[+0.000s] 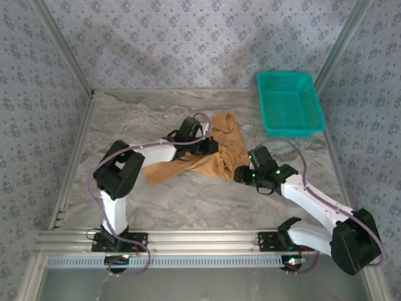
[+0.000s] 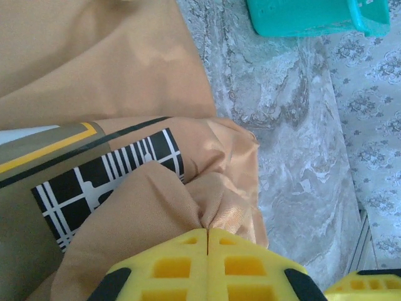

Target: Fold the inside-out t-shirt

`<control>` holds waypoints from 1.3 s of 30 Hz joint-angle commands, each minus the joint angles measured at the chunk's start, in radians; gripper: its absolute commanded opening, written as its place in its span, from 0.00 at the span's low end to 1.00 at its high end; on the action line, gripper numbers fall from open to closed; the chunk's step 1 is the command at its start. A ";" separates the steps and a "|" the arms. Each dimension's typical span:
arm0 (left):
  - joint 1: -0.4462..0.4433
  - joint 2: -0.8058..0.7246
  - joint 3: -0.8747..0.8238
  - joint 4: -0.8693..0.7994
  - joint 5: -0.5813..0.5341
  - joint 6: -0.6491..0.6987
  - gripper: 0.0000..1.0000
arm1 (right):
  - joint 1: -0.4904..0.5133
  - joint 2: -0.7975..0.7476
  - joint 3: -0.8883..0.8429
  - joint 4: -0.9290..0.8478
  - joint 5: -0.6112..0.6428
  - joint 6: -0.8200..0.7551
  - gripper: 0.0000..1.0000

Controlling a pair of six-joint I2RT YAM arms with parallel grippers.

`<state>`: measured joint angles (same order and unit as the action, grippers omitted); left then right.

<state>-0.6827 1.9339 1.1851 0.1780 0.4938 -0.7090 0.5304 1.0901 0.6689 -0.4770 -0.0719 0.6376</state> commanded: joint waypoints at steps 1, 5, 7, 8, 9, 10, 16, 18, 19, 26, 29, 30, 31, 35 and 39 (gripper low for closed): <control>-0.015 -0.001 0.011 0.026 0.007 -0.001 0.00 | -0.006 0.007 0.118 -0.044 0.054 -0.001 0.46; -0.017 -0.001 -0.013 0.042 0.003 -0.010 0.00 | -0.008 0.118 0.203 -0.034 0.028 -0.037 0.33; -0.018 -0.004 -0.019 0.042 -0.001 -0.009 0.00 | 0.007 0.178 0.223 -0.015 0.018 -0.036 0.24; -0.018 -0.005 -0.020 0.038 -0.003 -0.008 0.00 | 0.016 0.208 0.229 0.001 0.019 -0.037 0.22; -0.018 -0.007 -0.022 0.037 -0.005 -0.006 0.00 | 0.028 0.237 0.238 0.009 0.028 -0.039 0.23; -0.018 -0.008 -0.024 0.035 -0.006 -0.004 0.00 | 0.038 0.266 0.249 0.008 0.039 -0.042 0.24; -0.018 -0.011 -0.025 0.027 -0.006 0.003 0.00 | 0.075 0.424 0.310 -0.021 0.143 -0.075 0.46; -0.015 -0.010 -0.025 0.027 -0.006 0.005 0.00 | 0.077 0.463 0.325 -0.016 0.170 -0.084 0.46; -0.016 -0.010 -0.026 0.027 -0.005 0.005 0.00 | 0.077 0.475 0.333 -0.014 0.185 -0.085 0.42; 0.001 -0.014 -0.020 0.005 0.003 0.020 0.00 | 0.069 0.451 0.420 -0.118 0.201 -0.090 0.00; 0.029 -0.018 -0.009 -0.028 0.004 0.045 0.00 | 0.053 0.337 0.407 -0.195 0.170 -0.100 0.00; 0.040 -0.019 -0.006 -0.033 0.005 0.047 0.00 | 0.037 0.286 0.390 -0.205 0.156 -0.097 0.00; 0.049 -0.021 -0.002 -0.039 0.008 0.050 0.00 | 0.016 0.238 0.366 -0.208 0.133 -0.094 0.00; 0.059 -0.014 0.013 -0.050 0.012 0.056 0.00 | -0.087 0.072 0.241 -0.163 0.032 -0.083 0.00; 0.046 0.003 0.012 -0.023 0.017 0.040 0.00 | -0.198 0.010 0.085 0.001 -0.103 -0.075 0.00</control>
<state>-0.6369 1.9335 1.1816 0.1581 0.5198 -0.6788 0.3794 1.0924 0.8410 -0.5396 -0.0605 0.5560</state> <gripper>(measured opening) 0.038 0.046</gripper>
